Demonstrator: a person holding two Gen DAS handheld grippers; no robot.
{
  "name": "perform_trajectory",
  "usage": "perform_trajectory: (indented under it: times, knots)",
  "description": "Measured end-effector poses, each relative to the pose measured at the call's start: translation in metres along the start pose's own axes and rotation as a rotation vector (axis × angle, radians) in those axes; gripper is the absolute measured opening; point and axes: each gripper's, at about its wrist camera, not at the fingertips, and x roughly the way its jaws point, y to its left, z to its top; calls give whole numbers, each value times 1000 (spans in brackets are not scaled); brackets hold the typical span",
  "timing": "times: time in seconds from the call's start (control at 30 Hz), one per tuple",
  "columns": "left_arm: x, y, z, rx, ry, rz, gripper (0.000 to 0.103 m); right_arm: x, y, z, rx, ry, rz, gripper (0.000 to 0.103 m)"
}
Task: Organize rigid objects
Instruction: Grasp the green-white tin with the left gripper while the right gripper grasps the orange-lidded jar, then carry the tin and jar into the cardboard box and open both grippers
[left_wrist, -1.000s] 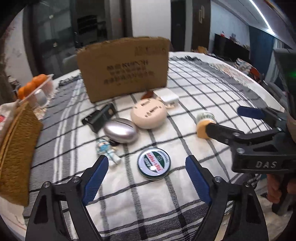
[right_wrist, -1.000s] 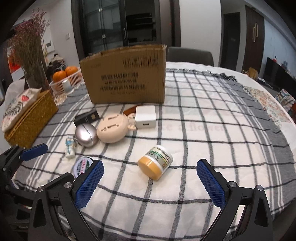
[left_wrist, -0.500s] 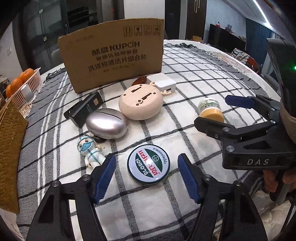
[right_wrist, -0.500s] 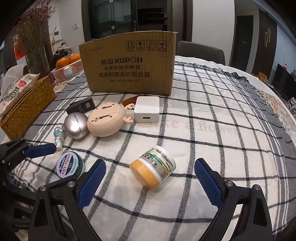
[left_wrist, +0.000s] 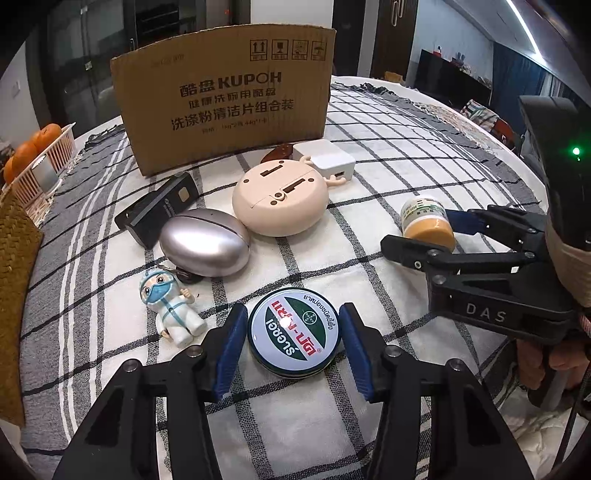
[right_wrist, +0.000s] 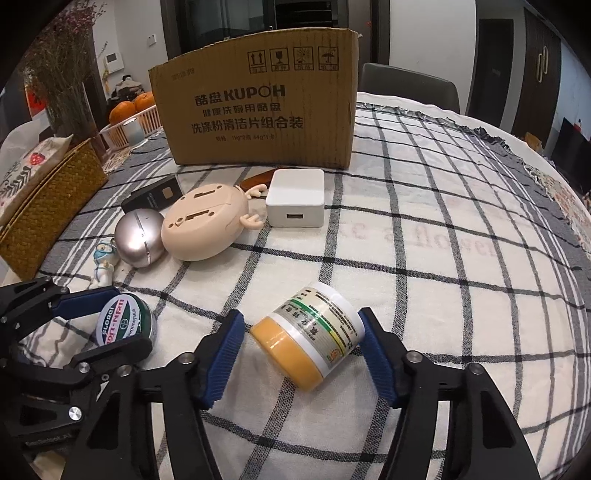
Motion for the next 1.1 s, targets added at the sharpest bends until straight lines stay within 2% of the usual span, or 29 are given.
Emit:
perform_trajectory:
  times: [0.03, 0.23, 0.53, 0.87, 1.1]
  knots:
    - [0, 0, 0, -1, -2, 2, 50, 0, -1, 0, 3, 0, -6, 56]
    - [-1, 2, 3, -24, -16, 12, 50, 0, -2, 0, 17, -5, 5, 56]
    - [-20, 10, 15, -65, -92, 32, 50, -23, 4, 9, 27, -63, 5, 56]
    - [-49, 26, 50, -124, -217, 62, 50, -48, 7, 39, 59, -157, -11, 56]
    - [-68, 41, 80, -149, -307, 76, 50, -62, 9, 73, 93, -243, -12, 56]
